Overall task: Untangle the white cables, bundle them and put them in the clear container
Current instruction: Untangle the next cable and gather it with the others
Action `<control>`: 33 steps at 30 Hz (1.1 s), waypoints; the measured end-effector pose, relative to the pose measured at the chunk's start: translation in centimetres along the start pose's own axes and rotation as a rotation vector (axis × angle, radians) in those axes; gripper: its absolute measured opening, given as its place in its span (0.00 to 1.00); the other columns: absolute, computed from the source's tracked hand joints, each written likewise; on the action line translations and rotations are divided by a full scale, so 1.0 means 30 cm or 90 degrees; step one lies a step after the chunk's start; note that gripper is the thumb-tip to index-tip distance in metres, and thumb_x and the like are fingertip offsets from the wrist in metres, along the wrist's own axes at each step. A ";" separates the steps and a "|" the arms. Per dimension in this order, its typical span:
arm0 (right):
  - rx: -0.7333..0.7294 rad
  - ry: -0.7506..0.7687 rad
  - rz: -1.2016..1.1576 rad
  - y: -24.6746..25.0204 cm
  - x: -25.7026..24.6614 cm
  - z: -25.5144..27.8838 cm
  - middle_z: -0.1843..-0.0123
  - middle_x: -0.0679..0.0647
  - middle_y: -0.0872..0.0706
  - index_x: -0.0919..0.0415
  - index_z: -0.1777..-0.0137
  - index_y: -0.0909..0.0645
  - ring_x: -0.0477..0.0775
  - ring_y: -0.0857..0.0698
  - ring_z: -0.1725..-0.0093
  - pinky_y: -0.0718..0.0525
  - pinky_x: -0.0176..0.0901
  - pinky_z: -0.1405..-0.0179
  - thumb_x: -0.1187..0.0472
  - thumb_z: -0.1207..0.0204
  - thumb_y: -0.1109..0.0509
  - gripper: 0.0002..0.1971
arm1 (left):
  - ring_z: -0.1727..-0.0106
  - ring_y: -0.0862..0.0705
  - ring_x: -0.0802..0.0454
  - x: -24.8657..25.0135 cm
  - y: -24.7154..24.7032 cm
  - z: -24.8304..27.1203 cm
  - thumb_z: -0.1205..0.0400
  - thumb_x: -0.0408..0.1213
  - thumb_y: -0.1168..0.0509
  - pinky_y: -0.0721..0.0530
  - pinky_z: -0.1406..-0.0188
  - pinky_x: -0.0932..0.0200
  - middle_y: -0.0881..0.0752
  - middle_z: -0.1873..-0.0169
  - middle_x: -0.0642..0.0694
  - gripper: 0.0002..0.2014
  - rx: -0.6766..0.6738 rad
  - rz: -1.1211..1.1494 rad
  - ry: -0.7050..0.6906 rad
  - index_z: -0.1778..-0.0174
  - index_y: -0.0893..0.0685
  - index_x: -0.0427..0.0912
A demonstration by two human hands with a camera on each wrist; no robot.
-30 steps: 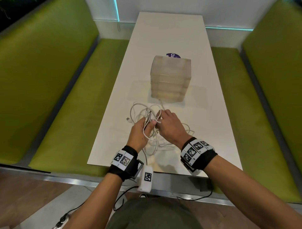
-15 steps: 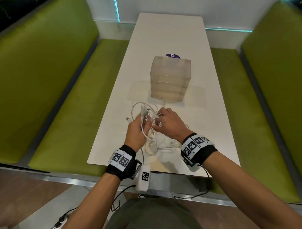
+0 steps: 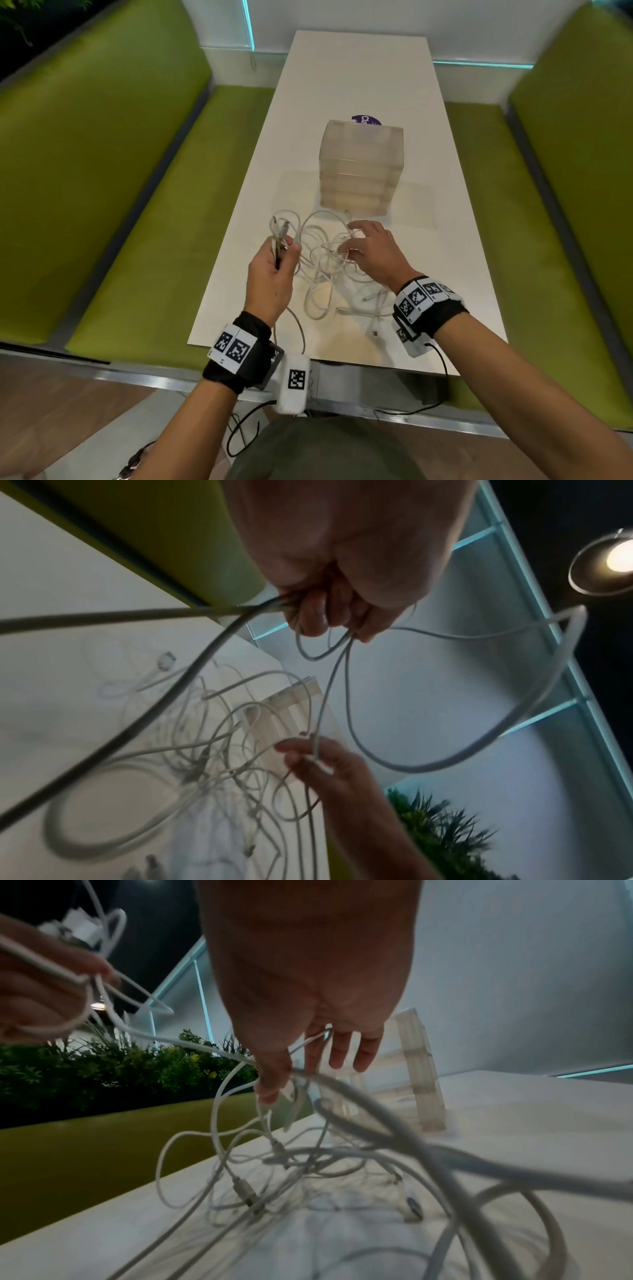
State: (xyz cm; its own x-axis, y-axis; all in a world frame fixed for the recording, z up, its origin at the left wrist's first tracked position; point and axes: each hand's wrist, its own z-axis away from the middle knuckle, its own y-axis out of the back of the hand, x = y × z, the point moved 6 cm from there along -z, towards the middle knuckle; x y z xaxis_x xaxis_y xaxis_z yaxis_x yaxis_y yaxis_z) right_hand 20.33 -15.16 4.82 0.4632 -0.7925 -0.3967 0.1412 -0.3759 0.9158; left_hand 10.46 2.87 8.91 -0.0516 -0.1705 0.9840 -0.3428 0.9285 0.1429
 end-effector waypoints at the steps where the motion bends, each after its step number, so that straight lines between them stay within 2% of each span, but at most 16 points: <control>1: 0.008 0.025 -0.010 0.006 -0.012 0.005 0.28 0.56 0.24 0.51 0.49 0.10 0.63 0.32 0.26 0.33 0.55 0.35 0.61 0.26 0.27 0.08 | 0.74 0.33 0.59 -0.010 -0.010 0.006 0.16 0.40 0.36 0.30 0.71 0.57 0.28 0.74 0.55 0.06 -0.006 -0.025 0.007 0.58 0.22 0.44; 4: 0.056 0.103 0.006 0.042 -0.058 0.027 0.30 0.60 0.23 0.53 0.53 0.09 0.67 0.31 0.27 0.32 0.60 0.35 0.64 0.29 0.25 0.08 | 0.74 0.31 0.61 -0.031 -0.034 0.017 0.15 0.39 0.37 0.29 0.70 0.61 0.25 0.71 0.47 0.06 -0.011 -0.081 0.021 0.57 0.21 0.41; 8: 0.152 0.163 0.015 0.104 -0.102 0.071 0.44 0.59 0.19 0.54 0.56 0.09 0.63 0.26 0.40 0.28 0.55 0.46 0.62 0.32 0.22 0.06 | 0.77 0.29 0.64 -0.044 -0.017 0.009 0.15 0.36 0.38 0.30 0.74 0.71 0.26 0.73 0.50 0.05 0.002 -0.085 0.042 0.57 0.22 0.41; 11: 0.162 0.133 0.060 0.110 -0.081 0.084 0.51 0.57 0.20 0.54 0.58 0.10 0.59 0.29 0.47 0.30 0.53 0.52 0.60 0.34 0.21 0.05 | 0.78 0.29 0.65 -0.044 0.003 0.004 0.15 0.35 0.39 0.31 0.76 0.71 0.27 0.74 0.51 0.06 0.004 -0.089 0.042 0.56 0.23 0.39; 13: 0.123 0.086 0.052 0.092 -0.041 0.078 0.55 0.58 0.20 0.57 0.57 0.10 0.62 0.25 0.51 0.28 0.53 0.54 0.61 0.32 0.22 0.04 | 0.79 0.31 0.63 -0.038 0.008 0.008 0.15 0.35 0.39 0.33 0.78 0.70 0.29 0.75 0.52 0.06 -0.003 -0.082 0.039 0.58 0.24 0.40; 16: 0.019 0.022 -0.078 0.073 0.008 0.073 0.51 0.59 0.18 0.64 0.50 0.14 0.61 0.18 0.51 0.22 0.51 0.53 0.64 0.22 0.31 0.06 | 0.79 0.33 0.63 -0.045 0.008 0.010 0.15 0.38 0.39 0.32 0.75 0.64 0.30 0.76 0.53 0.08 -0.022 -0.063 0.061 0.61 0.25 0.46; 19: -0.050 0.001 -0.129 0.071 0.008 0.080 0.49 0.57 0.15 0.63 0.48 0.17 0.57 0.17 0.49 0.22 0.47 0.49 0.63 0.18 0.37 0.08 | 0.72 0.32 0.57 -0.060 -0.004 0.010 0.15 0.40 0.39 0.28 0.65 0.55 0.29 0.74 0.54 0.09 -0.035 -0.050 0.097 0.62 0.24 0.48; 21: -0.030 0.024 -0.133 0.078 -0.006 0.085 0.47 0.55 0.14 0.61 0.49 0.17 0.58 0.17 0.46 0.21 0.49 0.48 0.64 0.19 0.36 0.06 | 0.70 0.31 0.56 -0.063 -0.012 0.010 0.15 0.39 0.39 0.28 0.63 0.53 0.28 0.73 0.53 0.09 -0.035 -0.042 0.112 0.61 0.24 0.46; 24: 0.070 0.092 -0.069 0.099 -0.016 0.089 0.39 0.57 0.17 0.61 0.52 0.13 0.59 0.22 0.38 0.21 0.52 0.41 0.66 0.23 0.30 0.05 | 0.62 0.26 0.53 -0.075 -0.017 0.007 0.16 0.43 0.38 0.25 0.56 0.50 0.23 0.66 0.45 0.09 -0.047 -0.019 0.132 0.59 0.22 0.42; 26: 0.138 0.108 -0.072 0.134 -0.023 0.095 0.42 0.57 0.18 0.61 0.52 0.12 0.57 0.23 0.41 0.21 0.52 0.45 0.65 0.24 0.30 0.05 | 0.58 0.26 0.51 -0.078 -0.020 0.006 0.16 0.41 0.38 0.24 0.49 0.51 0.24 0.64 0.42 0.09 -0.059 0.002 0.134 0.59 0.23 0.40; 27: 0.174 0.117 -0.086 0.158 -0.034 0.104 0.45 0.56 0.18 0.61 0.52 0.12 0.54 0.23 0.44 0.21 0.50 0.47 0.65 0.24 0.30 0.05 | 0.59 0.27 0.51 -0.078 -0.021 0.006 0.15 0.38 0.38 0.24 0.50 0.53 0.25 0.64 0.42 0.09 -0.063 0.010 0.136 0.59 0.23 0.39; 29: 0.212 0.121 -0.144 0.204 -0.061 0.125 0.51 0.53 0.17 0.61 0.48 0.13 0.51 0.21 0.51 0.20 0.48 0.51 0.65 0.23 0.31 0.07 | 0.66 0.25 0.56 -0.074 -0.023 0.008 0.14 0.35 0.40 0.25 0.60 0.64 0.25 0.67 0.45 0.08 -0.068 0.030 0.144 0.59 0.24 0.39; 31: 0.178 0.136 -0.195 0.231 -0.109 0.142 0.55 0.50 0.17 0.58 0.41 0.16 0.49 0.20 0.54 0.20 0.47 0.52 0.65 0.21 0.32 0.11 | 0.77 0.28 0.66 -0.066 -0.035 0.014 0.13 0.34 0.40 0.30 0.73 0.73 0.28 0.73 0.53 0.10 -0.094 0.027 0.136 0.62 0.25 0.42; 33: 0.107 0.208 -0.188 0.235 -0.188 0.157 0.57 0.50 0.18 0.54 0.31 0.22 0.50 0.22 0.56 0.23 0.44 0.52 0.64 0.20 0.33 0.18 | 0.80 0.30 0.66 -0.061 -0.056 0.021 0.14 0.33 0.40 0.32 0.77 0.72 0.29 0.76 0.55 0.11 -0.138 -0.014 0.123 0.63 0.25 0.43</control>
State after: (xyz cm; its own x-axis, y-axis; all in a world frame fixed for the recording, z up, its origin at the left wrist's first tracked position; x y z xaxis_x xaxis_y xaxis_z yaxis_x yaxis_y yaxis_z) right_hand 14.59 -15.61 13.21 0.6794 -0.4577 -0.5735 0.1766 -0.6567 0.7332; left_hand 10.54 1.41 6.81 0.1406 -0.1441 0.9795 -0.1326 0.9777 0.1629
